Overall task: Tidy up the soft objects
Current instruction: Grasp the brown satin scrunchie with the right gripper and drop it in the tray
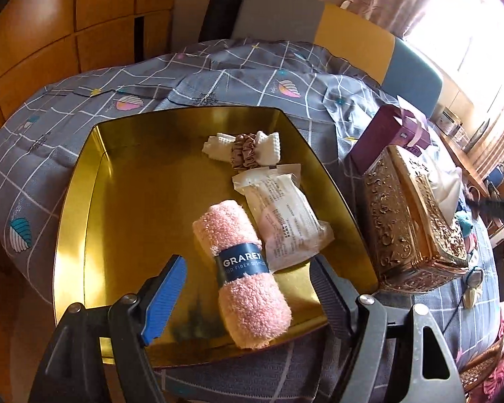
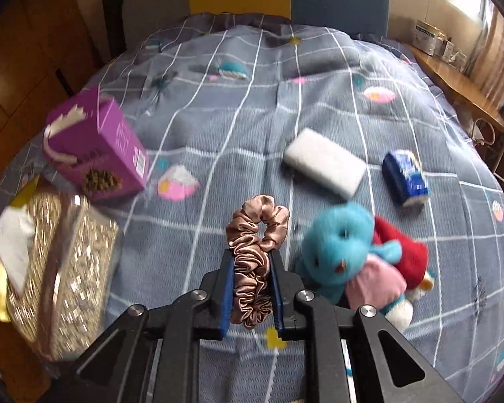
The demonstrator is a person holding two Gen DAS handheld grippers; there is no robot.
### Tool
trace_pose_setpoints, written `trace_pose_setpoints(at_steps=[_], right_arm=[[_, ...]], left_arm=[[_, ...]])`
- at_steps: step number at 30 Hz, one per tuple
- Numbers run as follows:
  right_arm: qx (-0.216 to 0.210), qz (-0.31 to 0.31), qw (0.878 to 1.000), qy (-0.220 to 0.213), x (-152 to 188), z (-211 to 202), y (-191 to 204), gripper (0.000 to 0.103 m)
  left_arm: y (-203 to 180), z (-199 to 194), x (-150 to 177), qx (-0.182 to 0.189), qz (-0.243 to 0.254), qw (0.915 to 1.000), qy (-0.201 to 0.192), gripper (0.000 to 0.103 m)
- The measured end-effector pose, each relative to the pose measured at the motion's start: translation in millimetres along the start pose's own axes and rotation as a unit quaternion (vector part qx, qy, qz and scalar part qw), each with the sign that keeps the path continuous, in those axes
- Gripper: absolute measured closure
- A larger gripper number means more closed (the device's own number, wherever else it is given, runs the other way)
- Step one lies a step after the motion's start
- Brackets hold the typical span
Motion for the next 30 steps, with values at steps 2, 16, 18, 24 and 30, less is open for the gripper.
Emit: trace_pose_setpoints(at_steps=[2, 16, 18, 24, 30], right_arm=[[-0.004, 0.010, 1.000, -0.009, -26, -7, 10, 0.084], [-0.205, -0.201, 0.954, -0.091, -69, -84, 239, 0.081], [-0.218, -0.267, 0.936, -0.071, -34, -85, 275, 0.081], [-0.236, -0.391, 0.889, 0.007, 75, -63, 340, 0.081], [-0.189, -0.428, 0.883, 0.030, 124, -21, 375, 0.078]], left_arm=[[1, -2, 0, -0.003, 0.001, 1.0000, -0.004, 0.026], [20, -4, 6, -0.010, -0.008, 0.9999, -0.011, 0.026], [26, -6, 6, -0.015, -0.014, 0.9997, -0.014, 0.026], [40, -10, 5, -0.028, -0.036, 0.9987, -0.024, 0.026], [43, -16, 5, -0.037, -0.039, 0.9981, -0.031, 0.026]])
Point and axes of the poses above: each gripper's, at about its wrist camera, not at the fingertips, and z roughly the way its jaws point, y to its left, x to its underside, the point moved 9 cm from there along z, roughly the way its jaws point, and after that the axes turned 7 degrees about y, right-handed, at the moved point
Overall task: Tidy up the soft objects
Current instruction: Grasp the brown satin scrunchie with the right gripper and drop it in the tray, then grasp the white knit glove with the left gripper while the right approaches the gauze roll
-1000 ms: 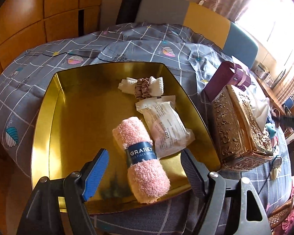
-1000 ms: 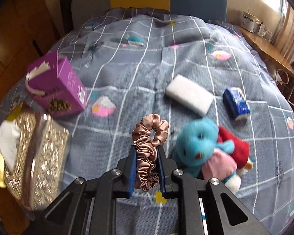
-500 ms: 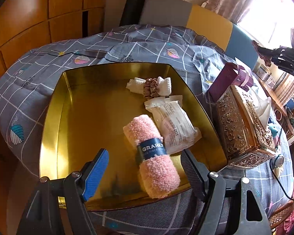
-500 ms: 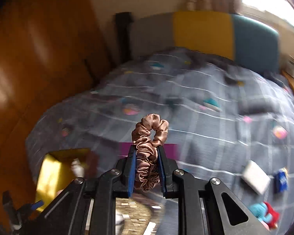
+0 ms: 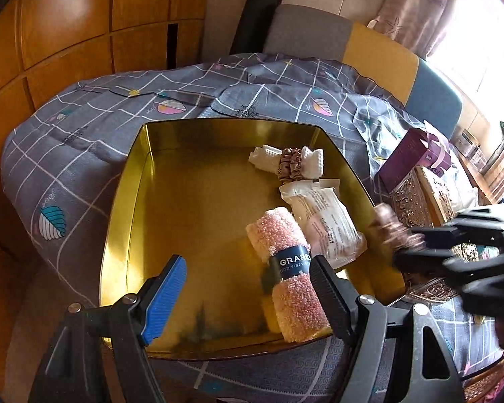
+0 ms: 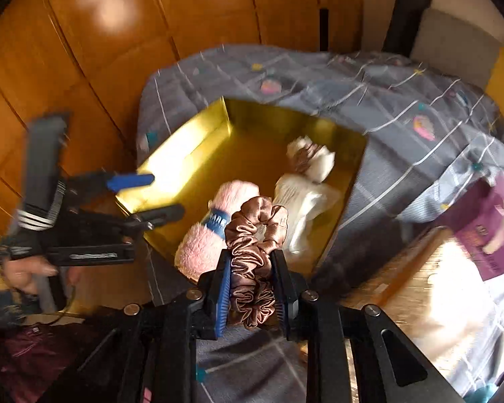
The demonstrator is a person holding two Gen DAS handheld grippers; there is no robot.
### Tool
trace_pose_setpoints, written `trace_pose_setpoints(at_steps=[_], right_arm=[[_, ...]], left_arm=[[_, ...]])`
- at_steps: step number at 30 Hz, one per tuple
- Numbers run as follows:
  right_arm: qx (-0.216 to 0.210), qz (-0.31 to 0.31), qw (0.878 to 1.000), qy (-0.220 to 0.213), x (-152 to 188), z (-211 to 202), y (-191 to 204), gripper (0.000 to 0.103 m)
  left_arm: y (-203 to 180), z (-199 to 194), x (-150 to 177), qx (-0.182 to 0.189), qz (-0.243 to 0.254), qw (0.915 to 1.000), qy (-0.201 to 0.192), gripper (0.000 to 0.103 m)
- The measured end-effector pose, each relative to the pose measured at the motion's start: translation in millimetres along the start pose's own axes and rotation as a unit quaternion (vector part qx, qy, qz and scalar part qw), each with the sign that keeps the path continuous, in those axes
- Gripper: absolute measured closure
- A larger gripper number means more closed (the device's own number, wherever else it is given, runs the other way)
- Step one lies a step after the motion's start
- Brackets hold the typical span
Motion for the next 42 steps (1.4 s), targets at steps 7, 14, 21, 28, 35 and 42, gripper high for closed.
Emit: trace_pose_setpoints(at_steps=[7, 14, 21, 28, 35, 42], right_arm=[[0.025, 0.014, 0.999, 0.019, 6, 38, 3, 0.057], [0.049, 0.018, 0.998, -0.029, 12, 21, 9, 0.045], [0.092, 0.039, 0.991, -0.086, 16, -12, 0, 0.040], [0.122, 0.099, 0.977, -0.142, 36, -57, -29, 0.022], [0.156, 0.175, 0.956, -0.175, 76, -100, -80, 0.017], [0.187, 0.318, 0.911, -0.183, 165, -141, -159, 0.015]], left_arm=[[2, -8, 1, -0.018, 0.014, 0.9996, -0.014, 0.026], [-6, -18, -2, -0.028, 0.030, 0.9986, -0.033, 0.026], [-16, -27, -4, -0.035, 0.048, 0.9972, -0.045, 0.026], [-35, -32, -3, -0.027, 0.077, 0.9954, -0.050, 0.026], [-62, -39, -2, -0.009, 0.107, 0.9927, -0.054, 0.026], [-88, -49, -10, 0.018, 0.121, 0.9903, -0.066, 0.026]])
Point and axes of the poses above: each gripper's, at about its wrist camera, not at the fingertips, and z roughly the way its jaws point, y to its left, x to its underside, the point moved 9 cm from there along z, roughly the way its jaws point, and after that the axes turned 7 degrees about y, right-handed, at the moved point
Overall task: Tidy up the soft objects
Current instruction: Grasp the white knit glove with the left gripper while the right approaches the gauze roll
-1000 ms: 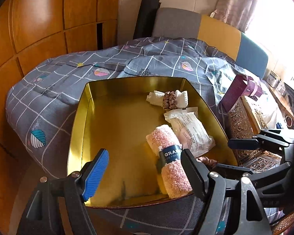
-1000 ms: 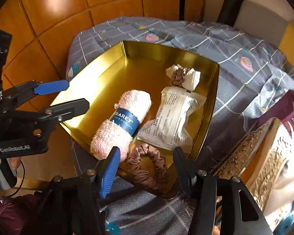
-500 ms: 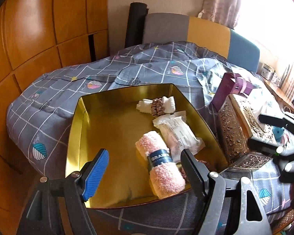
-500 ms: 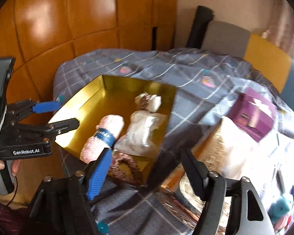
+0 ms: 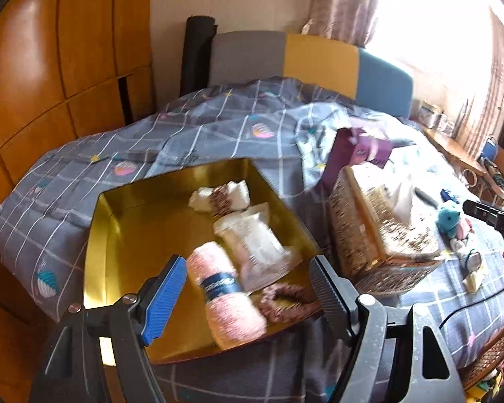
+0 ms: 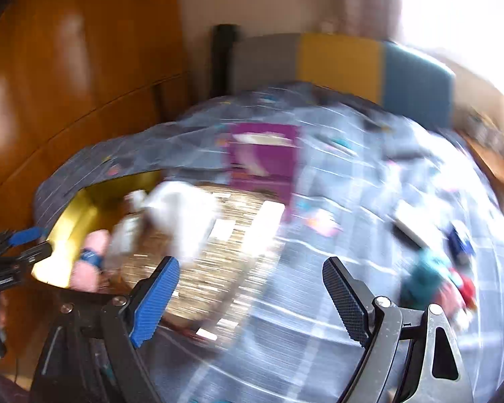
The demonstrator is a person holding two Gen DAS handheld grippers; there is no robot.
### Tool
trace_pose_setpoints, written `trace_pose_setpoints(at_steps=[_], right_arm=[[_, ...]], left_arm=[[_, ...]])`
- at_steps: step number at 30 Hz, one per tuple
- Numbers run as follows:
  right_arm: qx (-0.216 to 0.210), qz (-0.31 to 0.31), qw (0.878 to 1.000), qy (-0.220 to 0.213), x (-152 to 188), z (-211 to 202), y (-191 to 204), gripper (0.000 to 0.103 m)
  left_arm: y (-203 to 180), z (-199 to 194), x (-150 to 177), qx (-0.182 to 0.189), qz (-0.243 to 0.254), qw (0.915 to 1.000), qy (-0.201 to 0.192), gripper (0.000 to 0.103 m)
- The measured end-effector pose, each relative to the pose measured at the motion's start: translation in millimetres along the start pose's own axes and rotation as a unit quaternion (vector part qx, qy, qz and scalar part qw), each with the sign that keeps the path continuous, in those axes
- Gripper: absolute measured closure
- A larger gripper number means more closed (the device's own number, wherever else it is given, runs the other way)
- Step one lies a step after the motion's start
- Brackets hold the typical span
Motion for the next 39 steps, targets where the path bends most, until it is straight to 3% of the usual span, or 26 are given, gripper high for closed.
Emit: trace_pose_setpoints(at_steps=[3, 8, 13, 16, 19, 22, 24, 25, 28, 30, 34, 39], right_arm=[[0.021, 0.101, 0.995, -0.002, 9, -17, -72, 0.015], [0.070, 0.251, 0.966, -0.006, 38, -45, -185, 0.013], [0.082, 0.332, 0.939, 0.024, 71, -44, -248, 0.013], [0.051, 0.349, 0.934, 0.055, 86, -28, -252, 0.013], [0.025, 0.333, 0.939, 0.085, 93, -8, -236, 0.013], [0.028, 0.303, 0.945, 0.119, 91, 16, -222, 0.013], [0.033, 0.299, 0.941, 0.154, 97, 36, -217, 0.013], [0.010, 0.299, 0.941, 0.157, 95, 43, -209, 0.014], [-0.124, 0.281, 0.942, 0.136, 78, 40, -172, 0.016], [-0.161, 0.277, 0.942, 0.098, 66, 23, -162, 0.017], [-0.086, 0.278, 0.954, 0.074, 68, 8, -183, 0.017], [-0.003, 0.320, 0.947, 0.044, 86, -9, -222, 0.017]], left_arm=[[-17, -5, -10, 0.021, 0.017, 0.9996, -0.011, 0.026], [-59, -13, -24, 0.061, 0.057, 0.9962, -0.024, 0.026], [-113, -18, -32, 0.092, 0.112, 0.9891, -0.026, 0.026], [-144, -18, -30, 0.112, 0.145, 0.9828, -0.020, 0.026], [-172, -17, -24, 0.130, 0.170, 0.9767, -0.011, 0.026], [-192, -16, -16, 0.142, 0.191, 0.9714, -0.003, 0.026], [-203, -15, -14, 0.148, 0.201, 0.9683, 0.002, 0.026], [-208, -14, -13, 0.151, 0.207, 0.9668, 0.004, 0.026], [-221, -14, -11, 0.158, 0.217, 0.9632, 0.008, 0.026], [-231, -12, -11, 0.163, 0.224, 0.9607, 0.011, 0.026], [-254, -3, -11, 0.163, 0.246, 0.9552, 0.022, 0.026], [-299, 17, -2, 0.176, 0.282, 0.9421, 0.046, 0.026]])
Point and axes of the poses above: each gripper's, at about its wrist camera, not at the fingertips, and z roughly the way its jaws point, y to its left, x to its underside, the point moved 9 cm from there along z, roughly the way its jaws point, and after that the axes turned 7 degrees about y, right-handed, at the moved point
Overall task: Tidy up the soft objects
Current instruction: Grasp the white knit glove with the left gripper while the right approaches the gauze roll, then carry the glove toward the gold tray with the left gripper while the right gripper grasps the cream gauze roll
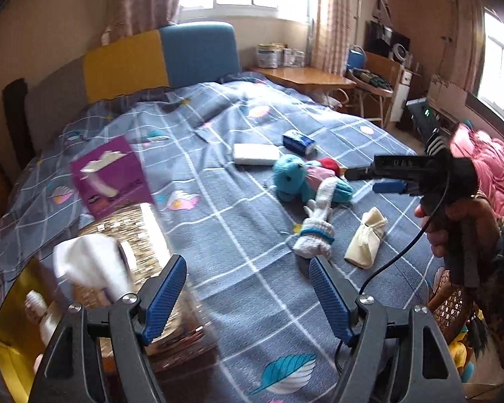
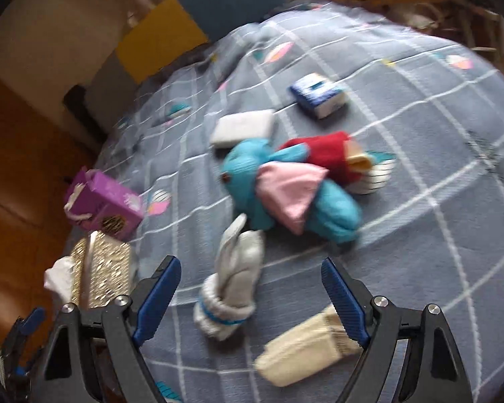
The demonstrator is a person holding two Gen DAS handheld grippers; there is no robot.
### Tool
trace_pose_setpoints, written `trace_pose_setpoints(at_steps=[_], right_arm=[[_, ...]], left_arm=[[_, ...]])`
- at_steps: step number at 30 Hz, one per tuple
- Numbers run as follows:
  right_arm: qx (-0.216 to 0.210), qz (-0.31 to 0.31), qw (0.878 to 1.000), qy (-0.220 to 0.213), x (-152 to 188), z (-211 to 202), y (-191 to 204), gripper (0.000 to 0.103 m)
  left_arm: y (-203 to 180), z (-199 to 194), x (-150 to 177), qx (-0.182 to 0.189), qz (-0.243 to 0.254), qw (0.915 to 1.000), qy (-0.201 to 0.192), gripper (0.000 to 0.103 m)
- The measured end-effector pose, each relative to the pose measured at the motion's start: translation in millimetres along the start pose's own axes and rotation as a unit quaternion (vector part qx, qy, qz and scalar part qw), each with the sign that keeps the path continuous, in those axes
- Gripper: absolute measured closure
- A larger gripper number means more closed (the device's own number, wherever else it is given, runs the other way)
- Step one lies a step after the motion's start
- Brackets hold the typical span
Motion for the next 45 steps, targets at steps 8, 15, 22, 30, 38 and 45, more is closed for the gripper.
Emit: trace_pose_setpoints(at_steps=[8, 15, 22, 30, 38, 45], right_arm=[[-0.029, 0.048, 0.995, -0.081, -12, -40, -13, 0.015], [-0.041, 0.047, 0.995, -0.079, -10, -36, -10, 0.015], [-0.049, 0.086, 0.993, -0.057, -9, -27, -22, 0.013], [0.014, 0.128, 0.992, 0.010, 16, -7, -33, 0.013], [0.044, 0.170, 0.983, 0.053, 57, 18, -33, 0.013], [0.072, 0.149, 0.985, 0.051, 58, 35, -36, 0.015]], left_arm=[[-54, 80, -15, 0.042, 0.054, 0.9960, 0.057, 0.026], [-89, 140, -23, 0.050, 0.103, 0.9885, 0.100, 0.026], [-87, 183, -21, 0.076, 0.063, 0.9838, 0.150, 0.061], [-68, 145, -46, 0.101, 0.023, 0.9871, 0.122, 0.065], [-2, 96, -150, 0.060, -0.024, 0.9968, 0.047, 0.065], [154, 31, -226, -0.053, -0.118, 0.9906, -0.043, 0.065]])
Point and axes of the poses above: each gripper's, at about its wrist camera, not at the fingertips, and z roughly the way its jaws point, y to its left, x to its underside, the point moved 9 cm from there along z, roughly the way its jaws point, and after that the axes turned 7 degrees about y, right-handed, at the moved point
